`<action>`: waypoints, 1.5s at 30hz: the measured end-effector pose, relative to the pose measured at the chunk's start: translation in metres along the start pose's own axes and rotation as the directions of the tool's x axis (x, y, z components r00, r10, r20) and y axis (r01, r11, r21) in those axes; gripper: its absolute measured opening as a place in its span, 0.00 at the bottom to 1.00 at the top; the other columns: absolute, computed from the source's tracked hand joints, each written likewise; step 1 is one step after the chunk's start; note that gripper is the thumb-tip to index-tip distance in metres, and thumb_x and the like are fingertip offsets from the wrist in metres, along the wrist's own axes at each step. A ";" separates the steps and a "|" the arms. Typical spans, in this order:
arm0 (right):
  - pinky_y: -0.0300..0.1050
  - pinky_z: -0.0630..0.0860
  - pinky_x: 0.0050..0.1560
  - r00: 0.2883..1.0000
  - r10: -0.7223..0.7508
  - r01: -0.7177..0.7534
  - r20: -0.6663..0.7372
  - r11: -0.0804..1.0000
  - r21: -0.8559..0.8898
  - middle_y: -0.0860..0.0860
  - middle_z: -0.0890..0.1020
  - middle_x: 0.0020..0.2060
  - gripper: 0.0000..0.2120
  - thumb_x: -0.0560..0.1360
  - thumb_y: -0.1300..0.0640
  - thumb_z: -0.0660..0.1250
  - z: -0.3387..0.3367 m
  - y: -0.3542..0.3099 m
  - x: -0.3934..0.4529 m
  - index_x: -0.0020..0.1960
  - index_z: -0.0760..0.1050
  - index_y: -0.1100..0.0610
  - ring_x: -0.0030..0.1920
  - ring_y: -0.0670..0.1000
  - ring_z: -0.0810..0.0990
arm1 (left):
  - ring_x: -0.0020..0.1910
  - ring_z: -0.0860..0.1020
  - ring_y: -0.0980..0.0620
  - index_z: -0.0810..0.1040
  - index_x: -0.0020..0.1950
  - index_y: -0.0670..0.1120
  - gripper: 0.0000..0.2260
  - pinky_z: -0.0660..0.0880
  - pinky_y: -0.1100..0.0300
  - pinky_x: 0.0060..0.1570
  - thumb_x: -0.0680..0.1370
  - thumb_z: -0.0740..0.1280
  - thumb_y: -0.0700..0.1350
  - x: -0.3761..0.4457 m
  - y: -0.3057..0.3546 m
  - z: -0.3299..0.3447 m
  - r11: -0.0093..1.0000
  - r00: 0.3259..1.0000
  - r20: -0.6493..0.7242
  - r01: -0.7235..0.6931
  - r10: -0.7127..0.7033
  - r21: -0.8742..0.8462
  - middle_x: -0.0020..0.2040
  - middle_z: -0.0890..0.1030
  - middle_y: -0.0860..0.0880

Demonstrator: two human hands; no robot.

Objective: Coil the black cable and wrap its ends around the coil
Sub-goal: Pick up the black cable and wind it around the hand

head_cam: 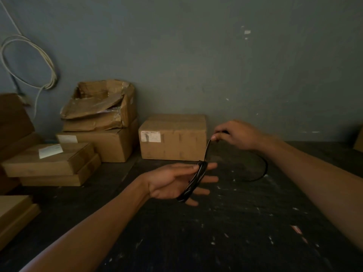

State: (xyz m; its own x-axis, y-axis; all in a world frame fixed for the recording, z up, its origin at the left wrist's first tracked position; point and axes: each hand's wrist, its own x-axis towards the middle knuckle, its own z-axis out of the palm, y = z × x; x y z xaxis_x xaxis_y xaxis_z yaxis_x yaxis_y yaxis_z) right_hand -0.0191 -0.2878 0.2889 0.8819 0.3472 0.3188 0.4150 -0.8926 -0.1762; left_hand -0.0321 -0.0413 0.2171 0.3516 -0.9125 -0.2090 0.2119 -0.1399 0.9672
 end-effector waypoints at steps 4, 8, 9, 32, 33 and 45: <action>0.50 0.74 0.45 0.999 -0.034 0.035 -0.008 0.973 0.227 0.49 0.81 0.38 0.10 0.79 0.53 0.63 0.018 0.000 -0.003 0.42 0.80 0.52 0.41 0.47 0.79 | 0.75 0.61 0.36 0.65 0.75 0.58 0.23 0.53 0.29 0.70 0.79 0.60 0.54 0.000 0.008 0.012 0.991 0.980 0.173 -0.083 0.100 -0.103 0.76 0.65 0.45; 0.59 0.77 0.50 0.998 -0.027 0.048 -0.049 0.869 0.493 0.61 0.82 0.43 0.16 0.78 0.46 0.61 0.048 -0.013 -0.015 0.47 0.79 0.58 0.47 0.58 0.82 | 0.75 0.59 0.33 0.61 0.77 0.58 0.24 0.56 0.30 0.68 0.80 0.59 0.53 -0.003 0.023 0.016 0.948 0.932 0.234 -0.226 0.277 -0.223 0.77 0.63 0.43; 0.58 0.79 0.51 0.999 -0.033 0.045 -0.032 0.839 0.542 0.61 0.82 0.47 0.20 0.77 0.42 0.60 0.056 -0.017 -0.019 0.52 0.79 0.59 0.49 0.59 0.82 | 0.75 0.59 0.33 0.62 0.76 0.58 0.23 0.56 0.29 0.68 0.81 0.58 0.53 -0.003 0.028 0.017 0.934 0.922 0.219 -0.264 0.318 -0.242 0.77 0.63 0.43; 0.47 0.80 0.34 0.975 0.025 -0.208 0.222 0.469 0.859 0.48 0.67 0.28 0.08 0.83 0.56 0.54 0.104 -0.101 -0.043 0.56 0.71 0.55 0.23 0.48 0.71 | 0.68 0.71 0.32 0.70 0.70 0.60 0.18 0.66 0.27 0.62 0.81 0.54 0.56 0.002 0.052 -0.025 0.809 0.825 -0.342 -0.539 0.450 -0.236 0.74 0.68 0.42; 0.47 0.80 0.33 0.971 0.033 -0.226 0.238 0.460 0.859 0.48 0.68 0.28 0.08 0.83 0.56 0.54 0.103 -0.101 -0.044 0.57 0.71 0.55 0.23 0.48 0.71 | 0.68 0.70 0.32 0.70 0.70 0.60 0.18 0.66 0.27 0.62 0.81 0.54 0.56 0.003 0.052 -0.026 0.806 0.818 -0.360 -0.544 0.448 -0.233 0.74 0.68 0.42; 0.41 0.73 0.34 0.986 0.090 -0.154 0.138 0.799 0.581 0.47 0.75 0.35 0.10 0.82 0.52 0.56 0.080 -0.095 -0.046 0.49 0.76 0.46 0.32 0.43 0.74 | 0.74 0.61 0.35 0.69 0.71 0.61 0.17 0.55 0.32 0.70 0.83 0.52 0.55 -0.007 0.024 -0.073 0.906 0.691 -0.669 -0.418 0.273 -0.063 0.76 0.65 0.47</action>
State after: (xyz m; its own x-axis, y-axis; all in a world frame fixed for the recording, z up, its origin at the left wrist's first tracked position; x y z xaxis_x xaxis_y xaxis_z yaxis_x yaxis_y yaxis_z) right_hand -0.0809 -0.1963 0.2168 0.9381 0.3015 0.1703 0.3254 -0.5995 -0.7312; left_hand 0.0376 -0.0102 0.2310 0.9109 -0.4121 0.0229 0.1021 0.2789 0.9549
